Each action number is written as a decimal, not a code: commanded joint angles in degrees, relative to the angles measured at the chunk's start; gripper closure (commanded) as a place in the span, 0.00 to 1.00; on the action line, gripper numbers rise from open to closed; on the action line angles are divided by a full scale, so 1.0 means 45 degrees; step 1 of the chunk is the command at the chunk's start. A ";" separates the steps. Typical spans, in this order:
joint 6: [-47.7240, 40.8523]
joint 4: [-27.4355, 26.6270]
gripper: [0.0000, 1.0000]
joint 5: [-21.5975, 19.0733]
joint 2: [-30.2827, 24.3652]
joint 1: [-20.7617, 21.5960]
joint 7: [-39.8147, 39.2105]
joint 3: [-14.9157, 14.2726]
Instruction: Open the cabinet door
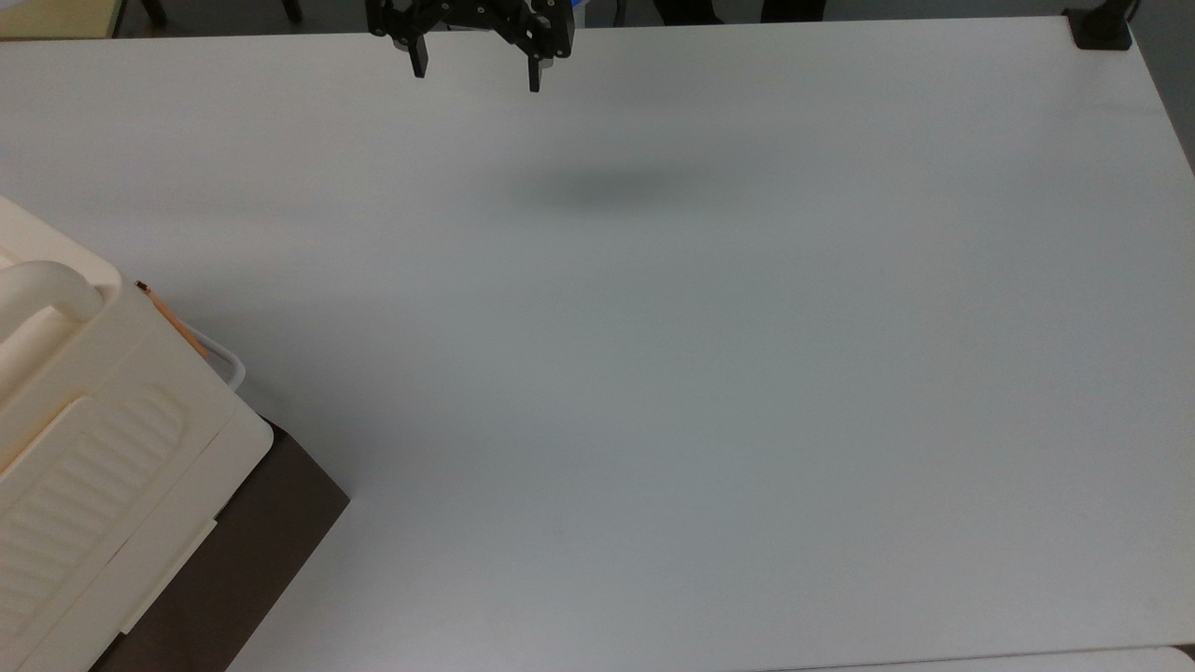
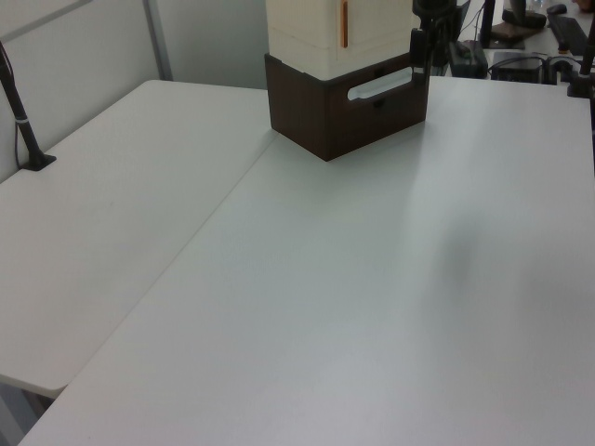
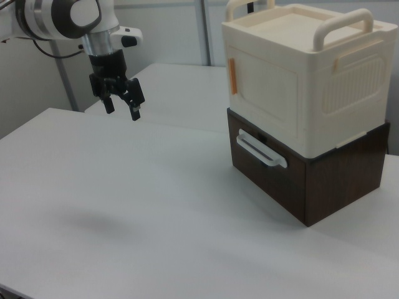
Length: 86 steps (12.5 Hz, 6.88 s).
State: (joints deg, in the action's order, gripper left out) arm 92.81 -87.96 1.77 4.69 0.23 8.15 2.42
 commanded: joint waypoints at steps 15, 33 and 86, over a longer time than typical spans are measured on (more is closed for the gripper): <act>0.0040 -0.0160 0.00 -0.0002 -0.0183 0.0027 0.0335 -0.0048; 0.8397 0.1676 0.02 0.2654 0.2727 -0.0930 0.3287 -0.1592; 0.6076 0.3416 0.00 0.1365 0.2043 -0.1183 0.3073 -0.0869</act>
State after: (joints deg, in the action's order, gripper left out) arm 118.36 -71.20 8.05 12.61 -4.02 21.31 -0.97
